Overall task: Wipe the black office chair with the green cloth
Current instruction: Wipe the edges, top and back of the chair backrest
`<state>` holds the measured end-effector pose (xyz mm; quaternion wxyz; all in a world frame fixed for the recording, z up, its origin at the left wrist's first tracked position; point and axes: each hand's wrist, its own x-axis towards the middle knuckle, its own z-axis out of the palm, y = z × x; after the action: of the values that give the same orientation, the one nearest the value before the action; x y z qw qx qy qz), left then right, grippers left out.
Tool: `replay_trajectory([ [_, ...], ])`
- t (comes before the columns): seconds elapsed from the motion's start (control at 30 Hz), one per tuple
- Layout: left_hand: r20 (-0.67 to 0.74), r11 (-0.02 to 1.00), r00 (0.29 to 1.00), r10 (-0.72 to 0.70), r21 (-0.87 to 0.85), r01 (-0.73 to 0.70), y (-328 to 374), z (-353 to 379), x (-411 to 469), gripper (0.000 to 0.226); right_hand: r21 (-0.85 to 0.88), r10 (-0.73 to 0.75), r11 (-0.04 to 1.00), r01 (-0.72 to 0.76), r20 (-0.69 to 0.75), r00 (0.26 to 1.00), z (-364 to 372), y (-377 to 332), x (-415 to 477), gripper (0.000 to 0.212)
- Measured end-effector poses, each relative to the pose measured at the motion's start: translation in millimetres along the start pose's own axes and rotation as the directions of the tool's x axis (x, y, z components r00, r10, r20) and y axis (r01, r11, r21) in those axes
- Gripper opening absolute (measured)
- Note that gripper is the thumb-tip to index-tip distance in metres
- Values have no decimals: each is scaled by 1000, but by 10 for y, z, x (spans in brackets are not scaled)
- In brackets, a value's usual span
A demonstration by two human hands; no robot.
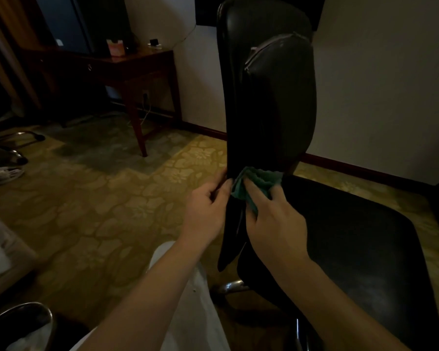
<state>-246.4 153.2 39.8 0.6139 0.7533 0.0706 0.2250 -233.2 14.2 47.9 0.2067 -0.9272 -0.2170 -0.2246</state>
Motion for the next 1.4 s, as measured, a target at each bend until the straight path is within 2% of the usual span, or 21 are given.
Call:
replay_trajectory([
  [0.17, -4, 998, 998, -63, -31, 63, -9, -22, -36, 18, -22, 28, 999, -25, 148, 989, 410, 152, -366, 41],
  [0.27, 36, 996, 996, -79, -31, 80, -41, -25, -93, 27, -1, 65, 998, -66, 171, 983, 451, 194, -452, 45],
  [0.33, 40, 995, 995, -88, -34, 89, -71, -17, -113, 26, 18, 70, 997, -74, 137, 988, 381, 192, -429, 48],
  [0.5, 37, 994, 994, -99, -31, 100, -103, -1, -89, 23, 96, 28, 995, -19, -101, 995, 36, 74, -183, 49],
  [0.57, 41, 993, 994, -103, -44, 105, -112, 1, -84, 26, 105, 9, 994, 6, -142, 990, -47, 25, -58, 49],
  [0.77, 7, 993, 995, -100, -65, 100, -120, 2, -94, 30, -35, 52, 998, -49, 82, 995, 248, 2, -184, 46],
  [0.87, 18, 993, 995, -94, -65, 95, -103, 2, -95, 27, -15, 77, 997, -76, 171, 982, 305, 104, -329, 48],
  [0.93, 21, 994, 996, -92, -54, 93, -120, 3, -83, 26, 27, 69, 997, -73, 116, 991, 234, 101, -320, 50],
  [1.03, 27, 994, 996, -90, -55, 91, -151, 5, -82, 28, 125, 35, 992, -24, -89, 995, 44, 13, -131, 50],
  [1.1, 27, 993, 996, -86, -76, 88, -138, 4, -95, 29, 135, 12, 991, 11, -163, 987, -84, -41, 55, 51],
  [1.23, 30, 990, 995, -98, -95, 101, -88, -7, -105, 28, 11, -5, 1000, 6, -69, 998, -68, -124, 173, 50],
  [1.4, 5, 994, 996, -87, -61, 88, -93, 2, -111, 27, -57, 19, 998, -14, 90, 996, 211, 88, -186, 47],
])
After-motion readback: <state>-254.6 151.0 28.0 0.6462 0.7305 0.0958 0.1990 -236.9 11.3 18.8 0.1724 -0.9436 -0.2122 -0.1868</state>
